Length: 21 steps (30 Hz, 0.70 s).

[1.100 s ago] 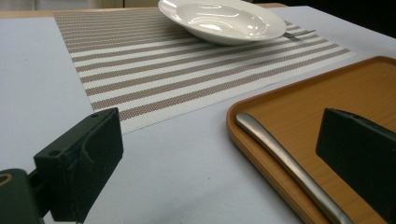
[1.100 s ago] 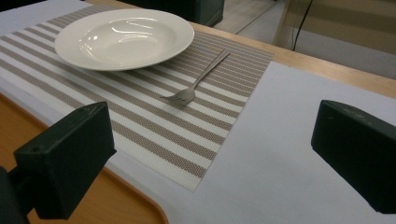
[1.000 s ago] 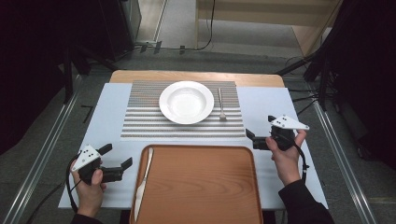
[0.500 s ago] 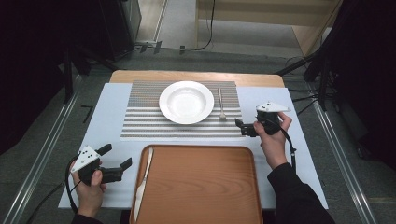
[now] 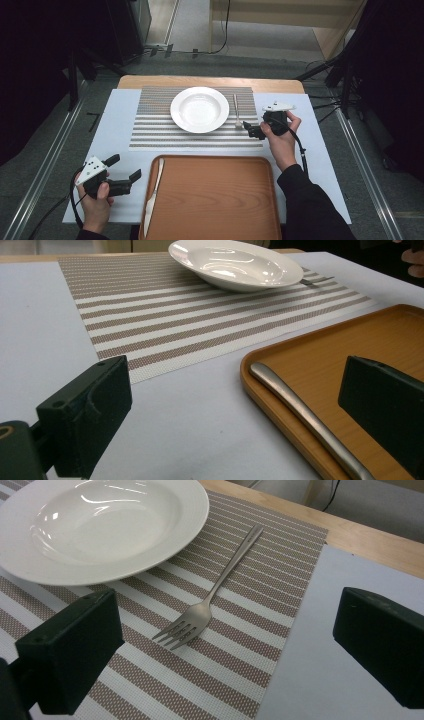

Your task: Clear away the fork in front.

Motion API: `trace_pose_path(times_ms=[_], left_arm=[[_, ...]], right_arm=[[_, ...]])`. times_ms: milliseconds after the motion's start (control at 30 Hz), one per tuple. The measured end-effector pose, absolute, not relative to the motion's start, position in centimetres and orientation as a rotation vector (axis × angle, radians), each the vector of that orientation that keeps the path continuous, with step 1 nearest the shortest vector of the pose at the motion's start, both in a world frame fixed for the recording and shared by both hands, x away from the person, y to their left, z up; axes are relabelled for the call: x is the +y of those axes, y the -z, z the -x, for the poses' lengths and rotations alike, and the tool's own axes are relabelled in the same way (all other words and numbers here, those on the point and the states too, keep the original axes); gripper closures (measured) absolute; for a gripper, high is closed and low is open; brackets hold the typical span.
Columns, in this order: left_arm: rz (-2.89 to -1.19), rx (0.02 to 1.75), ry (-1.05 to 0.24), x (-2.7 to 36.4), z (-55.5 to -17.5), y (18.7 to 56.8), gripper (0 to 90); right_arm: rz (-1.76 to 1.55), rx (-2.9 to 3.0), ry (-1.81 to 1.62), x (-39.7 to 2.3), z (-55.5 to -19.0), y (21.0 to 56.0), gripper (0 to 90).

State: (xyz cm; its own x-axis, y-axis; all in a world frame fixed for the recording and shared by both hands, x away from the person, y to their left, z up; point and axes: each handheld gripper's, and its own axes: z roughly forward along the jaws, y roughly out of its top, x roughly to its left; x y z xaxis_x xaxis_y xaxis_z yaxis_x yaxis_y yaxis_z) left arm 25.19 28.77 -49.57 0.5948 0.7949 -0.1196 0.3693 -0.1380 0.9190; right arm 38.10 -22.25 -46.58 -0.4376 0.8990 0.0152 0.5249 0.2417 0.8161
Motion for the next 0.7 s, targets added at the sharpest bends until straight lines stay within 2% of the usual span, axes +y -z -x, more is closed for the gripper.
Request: trace_pose_path(times_ms=[700], left_arm=[[-1.737,0.955,-0.489,28.8,-25.2,49.6,0.0]], right_arm=[[-1.375,2.092,-1.018,-20.9,-42.3,46.9,0.8]])
